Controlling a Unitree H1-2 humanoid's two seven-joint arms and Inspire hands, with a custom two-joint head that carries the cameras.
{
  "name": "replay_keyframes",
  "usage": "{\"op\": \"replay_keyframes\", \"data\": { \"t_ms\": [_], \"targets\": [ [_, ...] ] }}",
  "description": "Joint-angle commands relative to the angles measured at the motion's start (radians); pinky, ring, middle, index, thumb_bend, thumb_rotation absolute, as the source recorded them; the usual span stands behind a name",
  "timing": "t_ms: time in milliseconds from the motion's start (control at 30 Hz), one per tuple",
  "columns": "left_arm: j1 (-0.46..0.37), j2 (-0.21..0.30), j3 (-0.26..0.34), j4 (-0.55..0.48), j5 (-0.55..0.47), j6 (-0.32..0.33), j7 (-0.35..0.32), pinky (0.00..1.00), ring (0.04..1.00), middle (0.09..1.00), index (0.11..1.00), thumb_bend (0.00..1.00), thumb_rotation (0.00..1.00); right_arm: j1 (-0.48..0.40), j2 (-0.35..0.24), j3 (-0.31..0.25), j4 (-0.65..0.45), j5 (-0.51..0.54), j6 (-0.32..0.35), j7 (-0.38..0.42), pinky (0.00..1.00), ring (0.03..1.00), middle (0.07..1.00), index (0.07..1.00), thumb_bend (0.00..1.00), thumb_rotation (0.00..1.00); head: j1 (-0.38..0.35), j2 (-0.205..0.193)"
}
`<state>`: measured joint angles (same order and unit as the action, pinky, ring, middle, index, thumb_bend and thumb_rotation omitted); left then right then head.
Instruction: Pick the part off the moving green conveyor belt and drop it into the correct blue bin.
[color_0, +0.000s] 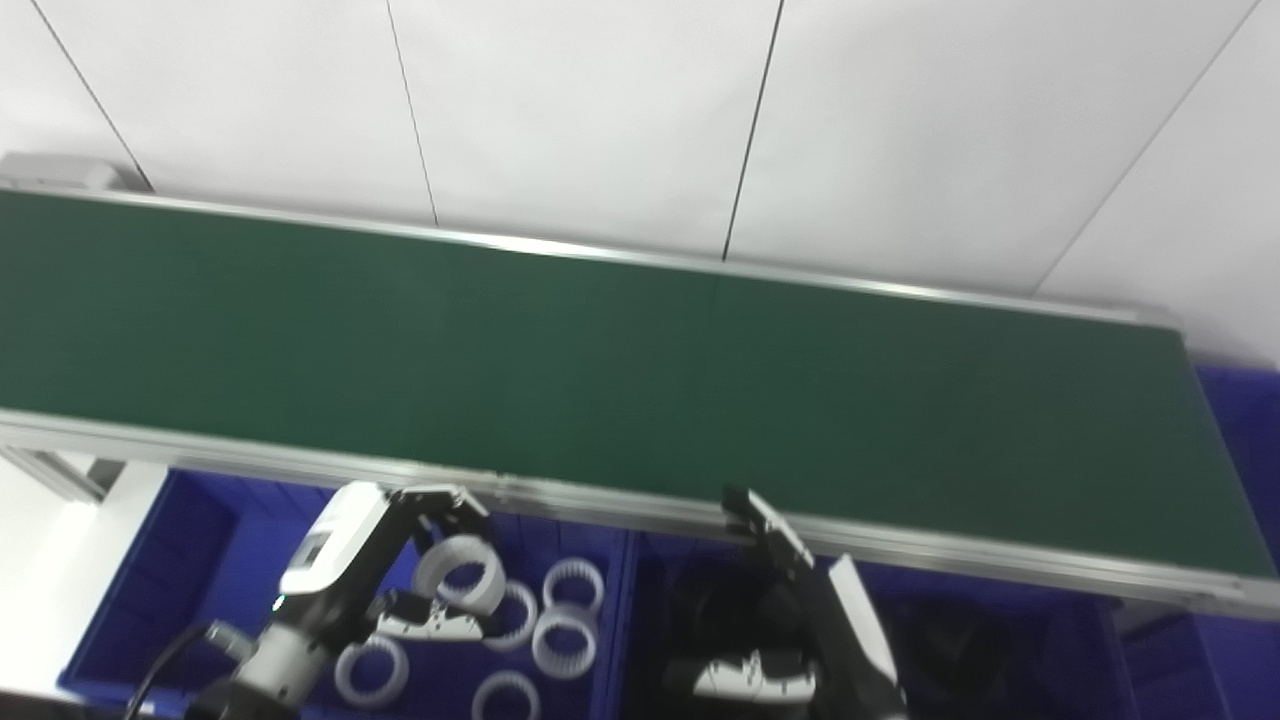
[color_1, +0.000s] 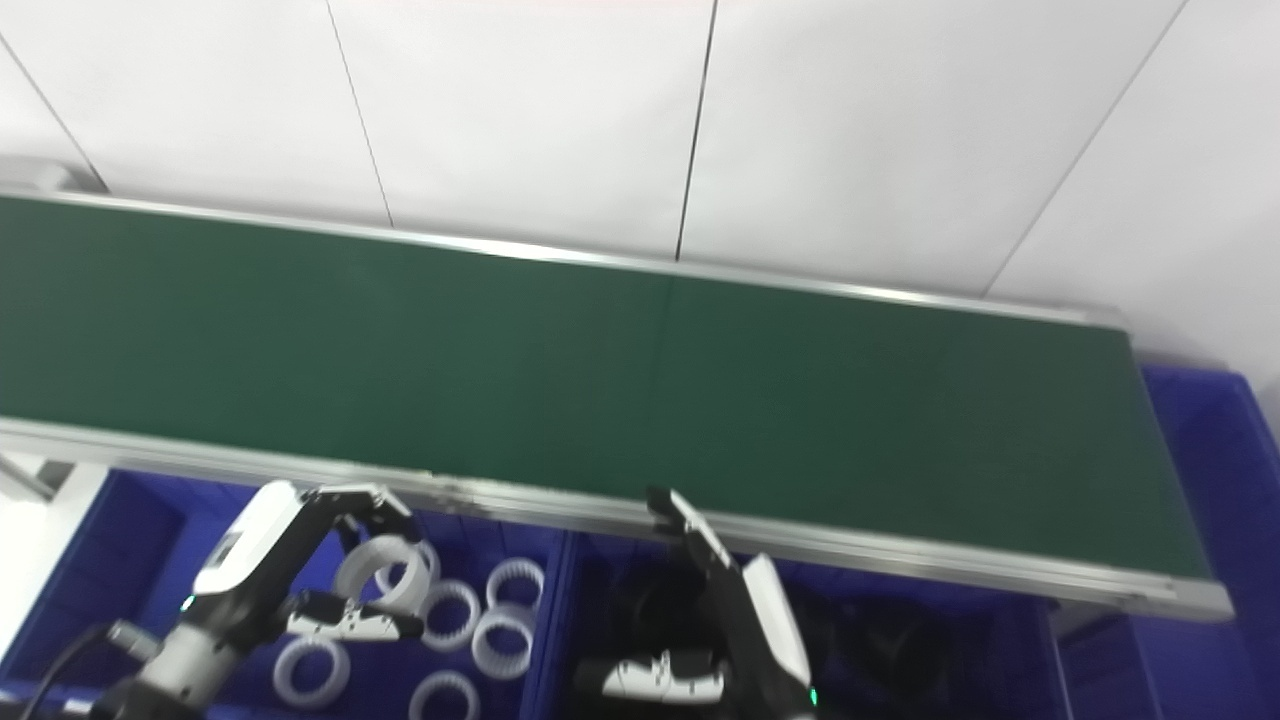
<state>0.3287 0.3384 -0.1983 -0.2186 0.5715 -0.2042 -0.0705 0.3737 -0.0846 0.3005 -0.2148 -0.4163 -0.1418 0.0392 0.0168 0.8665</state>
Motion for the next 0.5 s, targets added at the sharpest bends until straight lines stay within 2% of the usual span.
{"op": "replay_keyframes", "data": {
  "t_ms": [0,100,167,233,267,333,367,400,433,467],
  "targets": [
    [-0.035,0.031,-0.017,-0.037,0.053,0.013,-0.046,0.38,0.421,0.485,0.516,0.5,0.0,-0.015,0.01,-0.001,-0.045,0.005,0.024,0.01,0.78,0.843,0.889,0.91,0.91,0.33,0.001,0.001],
    [-0.065,0.046,-0.05,-0.065,0.169,0.07,-0.121,0.51,0.462,0.475,0.506,0.5,0.0,-0.018,0.013,-0.004,-0.06,0.008,0.053,0.022,0.79,0.855,0.891,0.91,0.91,0.33,0.002,0.017],
    [-0.075,0.039,-0.067,-0.092,0.258,0.124,-0.162,0.55,0.472,0.488,0.494,0.5,0.0,-0.02,0.012,-0.006,-0.068,0.012,0.067,0.027,0.79,0.856,0.891,0.91,0.92,0.33,0.001,0.028],
    [-0.079,0.032,-0.08,-0.11,0.328,0.161,-0.187,0.64,0.632,0.535,0.476,0.51,0.0,-0.021,0.011,-0.008,-0.073,0.01,0.074,0.029,0.78,0.852,0.886,0.907,0.92,0.34,-0.001,0.03],
    [-0.079,0.032,-0.085,-0.114,0.359,0.169,-0.191,0.69,0.682,0.618,0.486,0.51,0.03,-0.021,0.01,-0.008,-0.075,0.01,0.074,0.03,0.79,0.851,0.886,0.907,0.92,0.35,-0.001,0.031],
    [-0.08,0.036,-0.096,-0.117,0.41,0.17,-0.184,0.83,0.754,0.714,0.495,0.51,0.06,-0.021,0.01,-0.008,-0.075,0.013,0.07,0.031,0.79,0.853,0.886,0.906,0.92,0.35,-0.003,0.032],
    [-0.08,0.035,-0.099,-0.122,0.438,0.181,-0.193,0.86,0.765,0.729,0.496,0.51,0.06,-0.022,0.01,-0.008,-0.074,0.015,0.066,0.029,0.79,0.853,0.886,0.906,0.92,0.35,-0.004,0.033],
    [-0.08,0.034,-0.1,-0.125,0.456,0.189,-0.201,0.95,0.817,0.785,0.654,0.63,0.16,-0.022,0.01,-0.008,-0.072,0.016,0.063,0.029,0.79,0.853,0.885,0.906,0.92,0.34,-0.004,0.033],
    [-0.079,0.03,-0.1,-0.127,0.474,0.198,-0.206,0.97,0.826,0.795,0.682,0.65,0.17,-0.022,0.011,-0.008,-0.071,0.017,0.062,0.027,0.8,0.853,0.885,0.906,0.92,0.34,-0.004,0.033],
    [-0.078,0.028,-0.1,-0.128,0.487,0.204,-0.208,0.99,0.859,0.838,0.753,0.7,0.25,-0.022,0.011,-0.008,-0.071,0.017,0.061,0.027,0.8,0.853,0.884,0.903,0.91,0.33,-0.004,0.033]
  ]
}}
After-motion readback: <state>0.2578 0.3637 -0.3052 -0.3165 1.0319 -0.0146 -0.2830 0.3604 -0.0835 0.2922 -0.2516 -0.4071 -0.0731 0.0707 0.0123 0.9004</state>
